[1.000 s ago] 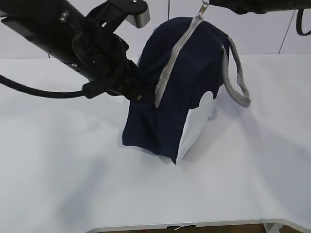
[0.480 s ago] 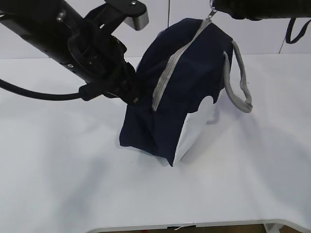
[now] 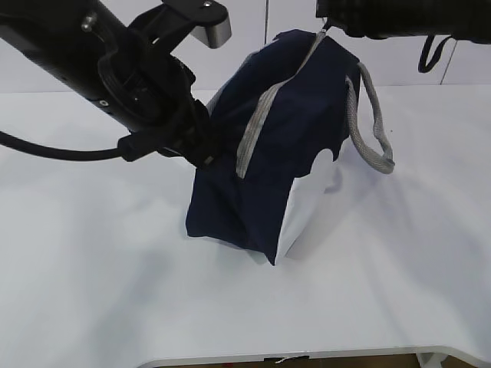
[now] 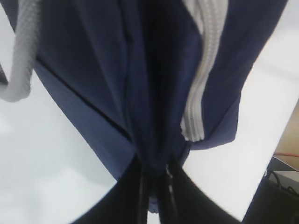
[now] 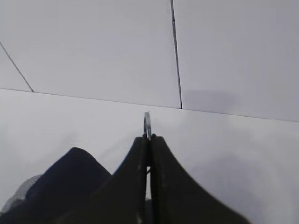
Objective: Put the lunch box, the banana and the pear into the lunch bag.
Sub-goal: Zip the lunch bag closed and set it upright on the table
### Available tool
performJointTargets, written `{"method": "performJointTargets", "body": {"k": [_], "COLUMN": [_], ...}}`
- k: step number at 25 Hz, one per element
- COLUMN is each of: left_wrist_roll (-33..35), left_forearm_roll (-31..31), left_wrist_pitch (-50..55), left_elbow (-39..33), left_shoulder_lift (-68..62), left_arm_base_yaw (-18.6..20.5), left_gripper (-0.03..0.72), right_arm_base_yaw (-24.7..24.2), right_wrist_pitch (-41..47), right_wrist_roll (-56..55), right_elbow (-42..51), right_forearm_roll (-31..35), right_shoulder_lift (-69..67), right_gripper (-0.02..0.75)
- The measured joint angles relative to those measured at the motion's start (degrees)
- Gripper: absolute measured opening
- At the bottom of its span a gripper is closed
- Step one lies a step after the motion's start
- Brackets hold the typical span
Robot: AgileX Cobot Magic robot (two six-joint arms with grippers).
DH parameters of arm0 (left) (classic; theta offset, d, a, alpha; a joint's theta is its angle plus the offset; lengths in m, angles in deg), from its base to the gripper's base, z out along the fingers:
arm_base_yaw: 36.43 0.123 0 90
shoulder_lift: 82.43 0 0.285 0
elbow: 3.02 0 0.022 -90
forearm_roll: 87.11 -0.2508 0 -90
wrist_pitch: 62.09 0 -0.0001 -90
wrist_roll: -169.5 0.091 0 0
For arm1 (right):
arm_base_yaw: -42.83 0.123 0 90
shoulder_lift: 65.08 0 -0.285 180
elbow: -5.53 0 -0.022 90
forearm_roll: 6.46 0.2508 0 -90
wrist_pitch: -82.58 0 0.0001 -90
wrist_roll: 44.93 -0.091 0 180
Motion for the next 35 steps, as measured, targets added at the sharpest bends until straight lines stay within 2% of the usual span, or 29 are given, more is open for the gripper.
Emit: {"method": "performJointTargets", "body": {"k": [6,12,15,20,22,28,35], "left_wrist_roll": [-1.48,-5.78,-8.25,-10.45,-11.09,-15.46,-16.20], "left_forearm_roll": [-0.05,-0.14,-0.18,-0.27,-0.27,-0.27,-0.17], "left_wrist_pitch": [0.77,3.05,7.74,14.43,16.02,17.69,18.90], "left_elbow": [0.00,-0.02,2.02,6.87,6.97,11.81,21.28], "left_shoulder_lift": [0.08,1.72,2.90,3.97,4.07,4.07,-0.46], "left_arm_base_yaw": [0.00,0.00,0.12,1.45,1.80,2.09,3.32], "left_gripper": [-0.009,0.005,0.087,0.369,0.419,0.450,0.453], "right_arm_base_yaw": [-0.10,-0.23,-0.23,-0.23,-0.23,-0.23,-0.23], "right_wrist_pitch": [3.38,8.23,9.54,11.74,12.27,13.38,14.29], "right_wrist_roll": [0.00,-0.12,-0.12,-0.24,-0.24,-0.33,-0.33], "right_elbow": [-0.35,-0.38,-0.38,-0.38,-0.38,-0.38,-0.38], "right_forearm_roll": [0.60,0.72,0.72,0.62,0.62,0.62,0.62], "right_shoulder_lift": [-0.83,-0.83,-0.83,-0.83,-0.83,-0.83,-0.83], "right_gripper": [0.018,0.018,0.018,0.018,0.018,0.018,0.018]}}
